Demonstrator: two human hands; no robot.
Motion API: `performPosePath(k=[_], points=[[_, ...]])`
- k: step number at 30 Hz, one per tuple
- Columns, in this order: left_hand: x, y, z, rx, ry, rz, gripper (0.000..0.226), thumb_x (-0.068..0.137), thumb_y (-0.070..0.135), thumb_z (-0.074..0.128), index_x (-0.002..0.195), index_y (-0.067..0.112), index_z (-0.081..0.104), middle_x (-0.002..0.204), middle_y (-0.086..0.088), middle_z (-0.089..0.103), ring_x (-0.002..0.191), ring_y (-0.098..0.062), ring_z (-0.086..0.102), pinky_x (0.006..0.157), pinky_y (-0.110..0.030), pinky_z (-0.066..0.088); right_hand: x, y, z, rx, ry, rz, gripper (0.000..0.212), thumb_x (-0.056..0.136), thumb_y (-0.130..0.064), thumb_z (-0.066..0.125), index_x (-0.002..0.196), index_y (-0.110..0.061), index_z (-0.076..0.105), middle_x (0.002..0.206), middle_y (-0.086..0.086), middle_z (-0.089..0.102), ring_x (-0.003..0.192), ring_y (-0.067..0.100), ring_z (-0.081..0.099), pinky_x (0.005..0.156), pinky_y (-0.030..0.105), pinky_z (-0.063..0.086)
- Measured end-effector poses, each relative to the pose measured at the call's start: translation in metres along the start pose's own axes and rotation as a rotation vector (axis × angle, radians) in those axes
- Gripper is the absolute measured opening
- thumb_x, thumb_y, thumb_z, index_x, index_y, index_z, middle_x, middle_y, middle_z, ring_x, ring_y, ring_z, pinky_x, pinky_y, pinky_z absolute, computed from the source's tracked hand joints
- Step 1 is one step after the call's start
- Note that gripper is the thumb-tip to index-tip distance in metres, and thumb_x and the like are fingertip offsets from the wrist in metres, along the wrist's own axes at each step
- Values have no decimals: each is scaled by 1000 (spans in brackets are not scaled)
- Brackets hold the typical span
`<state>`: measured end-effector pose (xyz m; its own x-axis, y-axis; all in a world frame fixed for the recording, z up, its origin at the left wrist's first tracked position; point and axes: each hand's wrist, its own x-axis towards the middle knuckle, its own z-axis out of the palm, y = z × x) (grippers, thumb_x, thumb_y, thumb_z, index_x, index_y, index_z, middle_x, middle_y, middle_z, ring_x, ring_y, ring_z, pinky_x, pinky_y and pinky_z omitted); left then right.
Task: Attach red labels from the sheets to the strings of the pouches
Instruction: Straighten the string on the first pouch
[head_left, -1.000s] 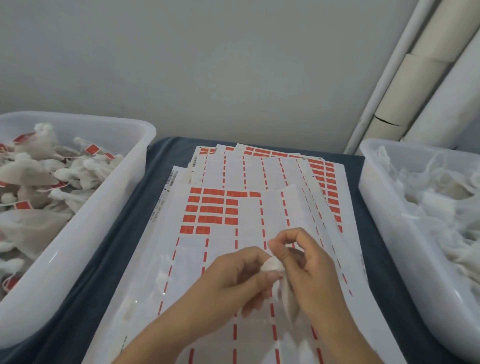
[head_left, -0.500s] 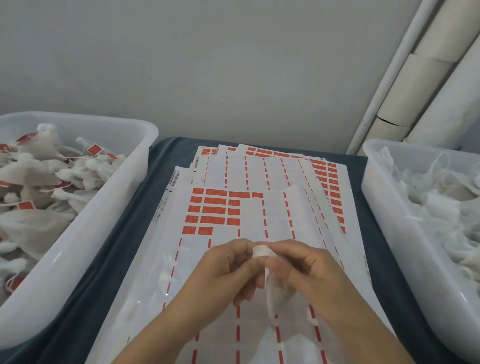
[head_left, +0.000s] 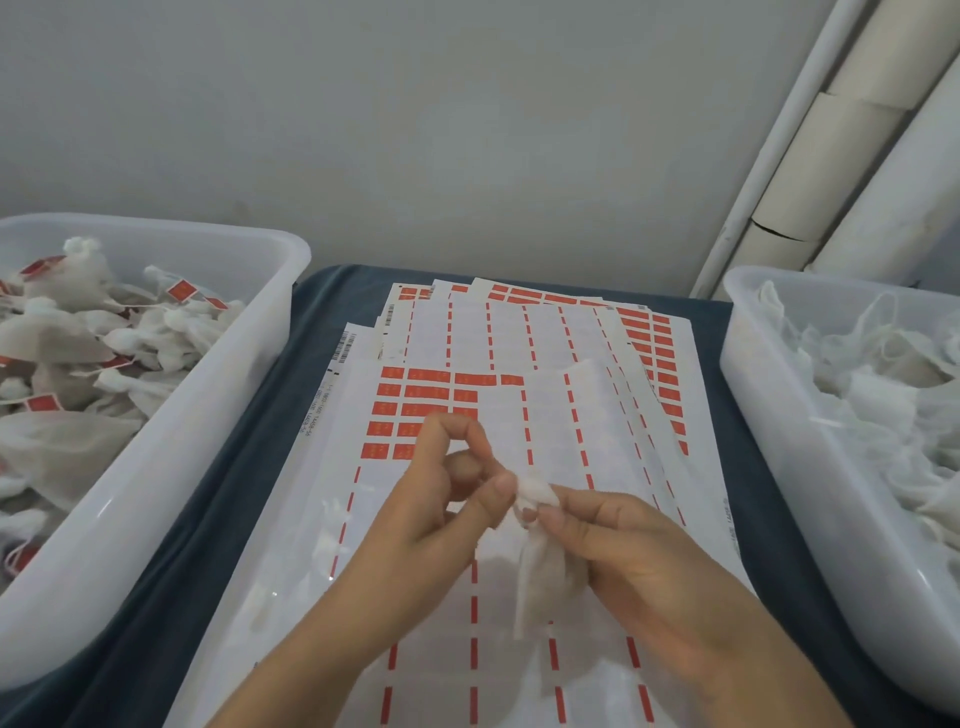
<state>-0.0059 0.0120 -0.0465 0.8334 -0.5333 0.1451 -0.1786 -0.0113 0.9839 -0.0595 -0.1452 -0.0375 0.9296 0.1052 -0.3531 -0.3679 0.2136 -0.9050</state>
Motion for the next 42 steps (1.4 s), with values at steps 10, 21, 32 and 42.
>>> performPosePath(k=[10, 21, 32, 42], points=[[2, -2, 4, -295, 87, -243, 30, 70, 51, 69, 95, 43, 55, 87, 20, 61, 57, -7, 49, 51, -18, 41, -1, 0, 3, 105, 195, -66, 29, 67, -32, 64, 85, -13, 77, 97, -4, 72, 101, 14, 61, 90, 29, 47], [3, -8, 4, 80, 175, 15, 24, 72, 53, 51, 72, 32, 62, 69, 12, 63, 56, -1, 56, 50, -12, 46, 8, 10, 4, -75, 268, -150, 32, 64, -43, 62, 90, -29, 75, 93, -9, 71, 94, 10, 62, 73, 21, 47], [1, -15, 9, 450, 162, 158, 20, 83, 36, 57, 69, 50, 53, 79, 37, 59, 76, 8, 57, 64, -5, 44, 11, 11, 7, -55, 268, -204, 28, 66, -40, 63, 88, -30, 75, 90, -7, 73, 87, 7, 66, 75, 23, 47], [7, 0, -18, -926, 260, -249, 17, 75, 19, 60, 84, 4, 62, 92, -8, 72, 84, -22, 70, 80, -43, 56, 16, 18, 14, -225, 64, -186, 55, 68, -37, 64, 118, -44, 44, 63, -10, 61, 68, 3, 62, 74, 19, 45]])
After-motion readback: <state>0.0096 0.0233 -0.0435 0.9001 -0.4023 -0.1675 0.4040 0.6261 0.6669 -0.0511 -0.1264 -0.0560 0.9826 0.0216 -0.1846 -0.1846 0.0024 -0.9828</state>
